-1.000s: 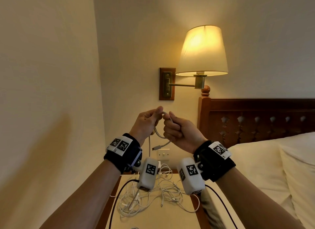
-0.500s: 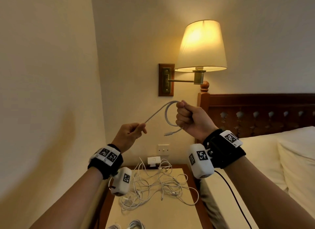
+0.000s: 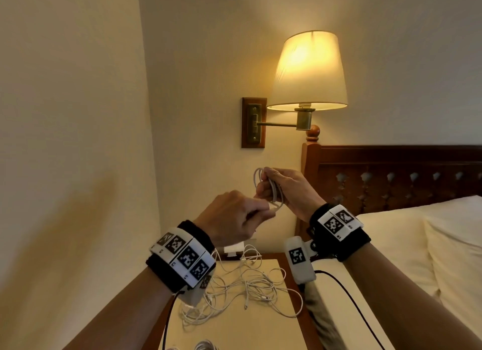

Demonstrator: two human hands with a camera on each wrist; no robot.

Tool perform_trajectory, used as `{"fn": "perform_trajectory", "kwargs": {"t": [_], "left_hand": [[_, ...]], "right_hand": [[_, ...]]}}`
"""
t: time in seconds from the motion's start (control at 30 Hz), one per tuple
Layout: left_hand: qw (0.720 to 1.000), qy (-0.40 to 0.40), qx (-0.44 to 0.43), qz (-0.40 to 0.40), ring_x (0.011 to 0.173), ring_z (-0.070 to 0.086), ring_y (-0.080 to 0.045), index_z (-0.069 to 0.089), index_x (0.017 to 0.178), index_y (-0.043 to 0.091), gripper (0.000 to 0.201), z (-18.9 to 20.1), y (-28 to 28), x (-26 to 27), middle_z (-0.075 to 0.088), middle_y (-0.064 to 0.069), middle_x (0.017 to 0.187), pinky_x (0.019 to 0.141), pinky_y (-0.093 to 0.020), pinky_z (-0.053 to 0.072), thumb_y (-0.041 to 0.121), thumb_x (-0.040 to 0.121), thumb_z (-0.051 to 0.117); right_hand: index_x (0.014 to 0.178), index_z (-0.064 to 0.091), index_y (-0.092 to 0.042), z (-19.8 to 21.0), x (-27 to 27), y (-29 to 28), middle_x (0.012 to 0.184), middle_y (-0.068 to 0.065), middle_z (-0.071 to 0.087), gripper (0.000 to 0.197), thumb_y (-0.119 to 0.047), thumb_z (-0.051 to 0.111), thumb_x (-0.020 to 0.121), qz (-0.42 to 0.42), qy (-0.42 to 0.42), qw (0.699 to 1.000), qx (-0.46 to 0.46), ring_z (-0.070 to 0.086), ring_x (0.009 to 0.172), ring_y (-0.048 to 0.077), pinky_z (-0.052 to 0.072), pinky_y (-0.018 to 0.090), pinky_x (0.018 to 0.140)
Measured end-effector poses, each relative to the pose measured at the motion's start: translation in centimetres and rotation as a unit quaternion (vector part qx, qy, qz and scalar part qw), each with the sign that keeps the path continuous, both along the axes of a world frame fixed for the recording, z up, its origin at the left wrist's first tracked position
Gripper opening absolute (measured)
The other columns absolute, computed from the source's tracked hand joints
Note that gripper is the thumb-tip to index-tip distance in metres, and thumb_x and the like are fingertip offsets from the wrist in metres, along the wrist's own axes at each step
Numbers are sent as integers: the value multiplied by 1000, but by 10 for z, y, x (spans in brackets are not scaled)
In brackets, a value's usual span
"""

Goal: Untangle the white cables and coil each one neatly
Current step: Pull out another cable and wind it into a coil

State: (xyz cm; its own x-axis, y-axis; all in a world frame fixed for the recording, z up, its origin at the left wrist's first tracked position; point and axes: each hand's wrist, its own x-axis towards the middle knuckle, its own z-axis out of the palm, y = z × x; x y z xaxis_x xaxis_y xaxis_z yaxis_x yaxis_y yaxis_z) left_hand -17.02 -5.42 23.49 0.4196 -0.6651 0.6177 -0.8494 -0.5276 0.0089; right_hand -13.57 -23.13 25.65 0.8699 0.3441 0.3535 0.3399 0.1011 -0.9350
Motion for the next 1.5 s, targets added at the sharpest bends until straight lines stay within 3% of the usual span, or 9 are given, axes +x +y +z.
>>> {"fn": "perform_trajectory", "kwargs": {"t": [0.13,0.23,0.5,0.67,0.8,1.03,1.13,1.33,1.5], "left_hand": [[984,-165,-38,52,51,37,-1,61,86,21,30,9,1,10,56,10,66,50,-8,28,40,99,41],[972,-193,-79,109,51,40,-4,57,89,20,31,12,3,19,49,12,67,49,-12,29,43,100,40],[961,86,-239,108,84,52,-3,64,111,21,33,10,10,36,57,7,98,69,-13,38,45,92,52],[901,324,-286,-27,56,44,1,67,101,2,48,8,13,33,56,11,68,58,-14,36,43,95,43],[871,350,-342,-43,55,33,-7,64,86,17,41,12,8,33,40,8,61,56,-22,30,53,88,45],[898,264,-351,-22,56,43,-5,71,90,6,46,14,9,42,54,1,67,55,-16,36,48,88,51],[921,221,-320,31,56,43,-10,70,85,17,37,5,23,49,56,3,66,57,-27,38,48,90,49],[926,260,-270,47,56,50,-12,69,94,16,23,-39,51,67,59,0,68,56,-23,44,15,100,47],[923,309,-198,118,67,66,-13,74,88,11,14,-52,54,68,72,-4,76,61,-25,54,14,93,62]], "right_hand": [[101,62,0,-2,0,1,74,8,63,36,-28,41,104,-8,-30,998,-61,60,63,15,50,22,58],[98,62,0,-3,-3,4,69,9,62,37,-27,37,104,17,-33,996,-79,60,60,18,52,25,59],[84,56,-10,0,-2,7,51,-2,39,35,-28,34,106,69,16,996,-54,33,42,11,29,22,44],[81,55,-11,-1,-1,7,48,-5,35,37,-28,32,106,111,45,992,-41,28,40,10,23,24,46],[86,56,-11,-5,-2,11,48,-5,34,36,-28,32,106,146,80,986,28,29,39,9,23,25,48],[83,54,-13,-5,1,14,52,-6,30,35,-27,31,106,138,96,983,75,25,44,10,20,26,51],[79,50,-14,-2,1,7,54,-6,26,36,-26,29,106,127,116,980,104,21,45,10,18,25,50],[77,48,-16,6,2,-5,53,-8,23,35,-26,30,105,120,135,970,165,16,47,9,18,24,47],[77,49,-16,6,7,-6,53,-8,23,36,-25,29,105,118,144,966,177,18,44,8,18,23,47]]}}
